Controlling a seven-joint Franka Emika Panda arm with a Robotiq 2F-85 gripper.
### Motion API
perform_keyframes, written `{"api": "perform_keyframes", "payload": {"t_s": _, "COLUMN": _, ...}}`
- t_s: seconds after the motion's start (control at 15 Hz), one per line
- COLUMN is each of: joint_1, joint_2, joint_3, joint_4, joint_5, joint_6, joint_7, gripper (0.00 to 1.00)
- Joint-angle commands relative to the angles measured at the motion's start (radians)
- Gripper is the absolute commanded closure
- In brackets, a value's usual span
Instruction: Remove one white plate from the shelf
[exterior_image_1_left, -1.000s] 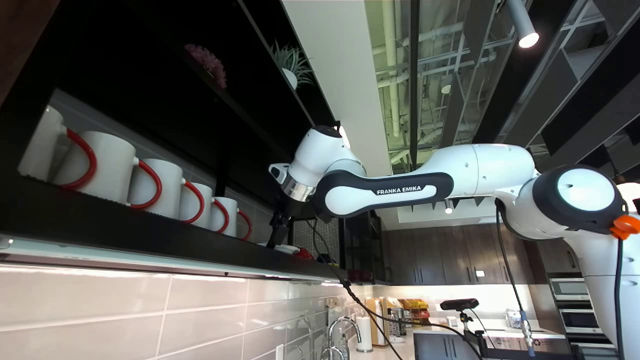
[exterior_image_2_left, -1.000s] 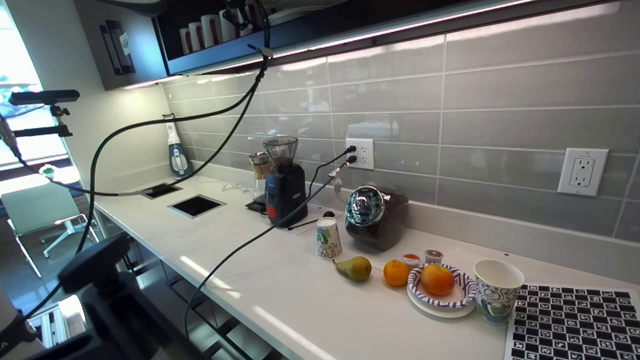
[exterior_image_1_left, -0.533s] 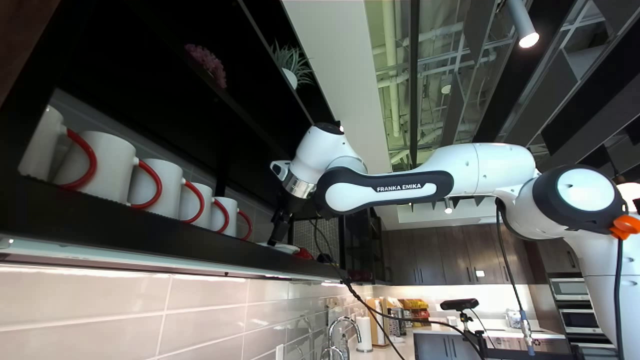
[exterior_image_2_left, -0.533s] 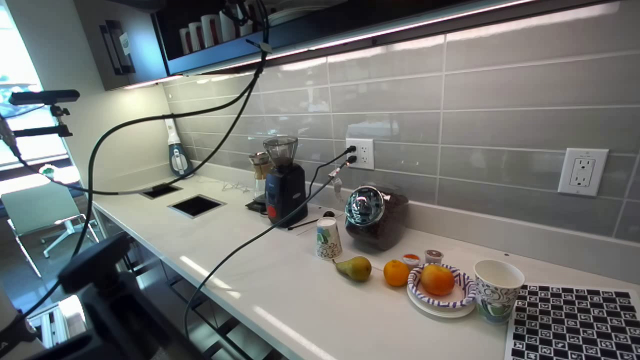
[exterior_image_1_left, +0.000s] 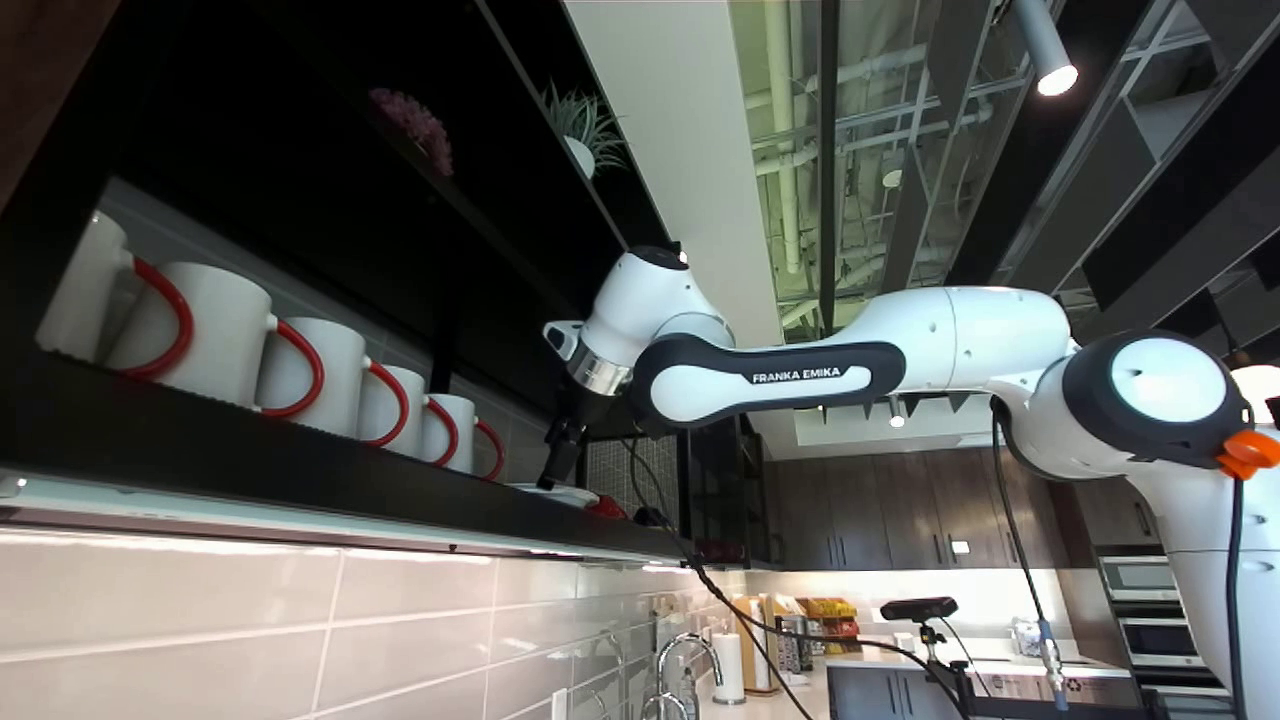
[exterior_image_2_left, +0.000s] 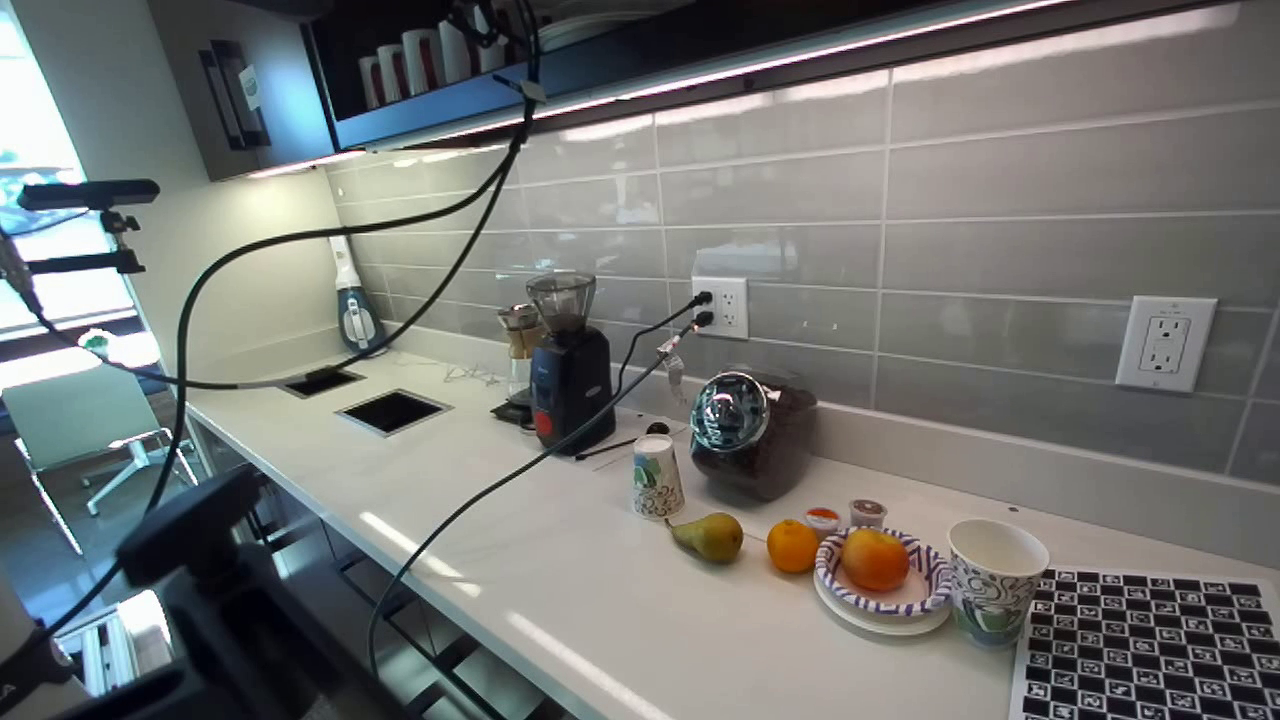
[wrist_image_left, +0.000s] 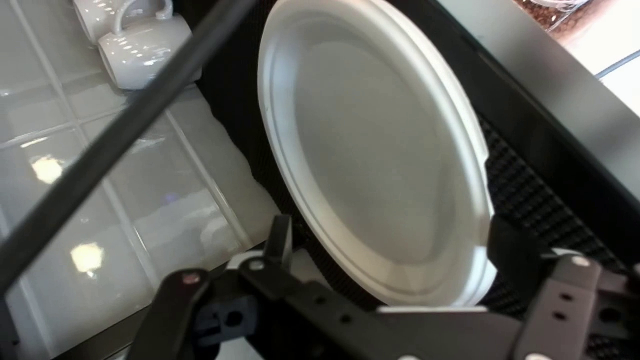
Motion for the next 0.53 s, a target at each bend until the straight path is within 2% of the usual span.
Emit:
{"api": "perform_keyframes", "payload": {"t_s": 0.0, "joint_1": 0.005, "joint_2": 0.023, "joint_3": -0.011, "joint_4": 0.041, "joint_5": -0.011, "joint_6": 0.013, "joint_7": 0.002, "gripper": 0.00}}
{"api": "perform_keyframes", "payload": {"t_s": 0.47, "joint_1": -0.002, "joint_2": 0.038, "joint_3": -0.022, "joint_4": 0.038, "joint_5": -0.019, "joint_6": 0.053, "joint_7": 0.040, "gripper": 0.00}}
